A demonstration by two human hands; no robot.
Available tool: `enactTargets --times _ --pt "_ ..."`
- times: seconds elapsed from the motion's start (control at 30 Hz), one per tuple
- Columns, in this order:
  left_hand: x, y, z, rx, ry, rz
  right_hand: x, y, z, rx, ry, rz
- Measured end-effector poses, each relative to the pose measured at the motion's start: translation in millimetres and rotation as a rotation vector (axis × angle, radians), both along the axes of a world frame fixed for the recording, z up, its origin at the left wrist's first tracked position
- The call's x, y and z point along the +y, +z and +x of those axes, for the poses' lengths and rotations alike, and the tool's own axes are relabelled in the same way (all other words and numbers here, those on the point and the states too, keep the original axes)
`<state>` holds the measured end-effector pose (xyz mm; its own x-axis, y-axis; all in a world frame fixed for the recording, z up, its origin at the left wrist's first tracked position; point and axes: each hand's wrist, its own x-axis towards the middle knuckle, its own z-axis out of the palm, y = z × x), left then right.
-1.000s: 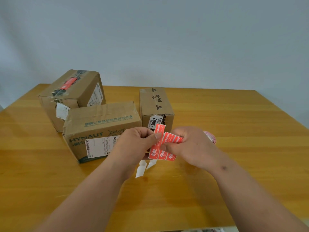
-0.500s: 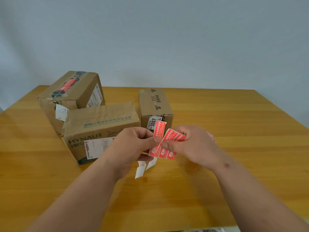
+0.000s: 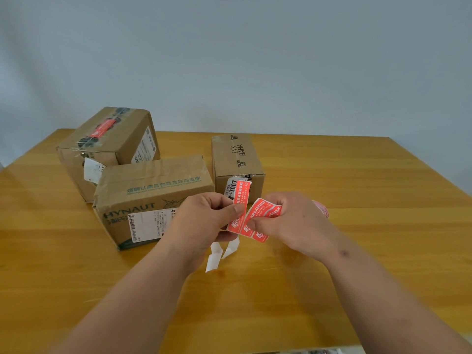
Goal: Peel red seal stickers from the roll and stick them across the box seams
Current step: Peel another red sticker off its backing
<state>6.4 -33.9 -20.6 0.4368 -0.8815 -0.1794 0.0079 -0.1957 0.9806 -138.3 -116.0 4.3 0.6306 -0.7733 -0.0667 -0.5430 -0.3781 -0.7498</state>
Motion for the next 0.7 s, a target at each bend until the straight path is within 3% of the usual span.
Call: enactTargets --times 0.5,0.7 --pt "-2.1 -3.9 -5.1 -0.05 0.084 -0.041 -0.2 -2.2 -1.2 -0.084 -0.004 0.022" --pt "-4.1 -3.2 -2.1 -0.008 0.219 -0.066 -1.5 0.9 -4.3 -0.118 -0.034 0.003"
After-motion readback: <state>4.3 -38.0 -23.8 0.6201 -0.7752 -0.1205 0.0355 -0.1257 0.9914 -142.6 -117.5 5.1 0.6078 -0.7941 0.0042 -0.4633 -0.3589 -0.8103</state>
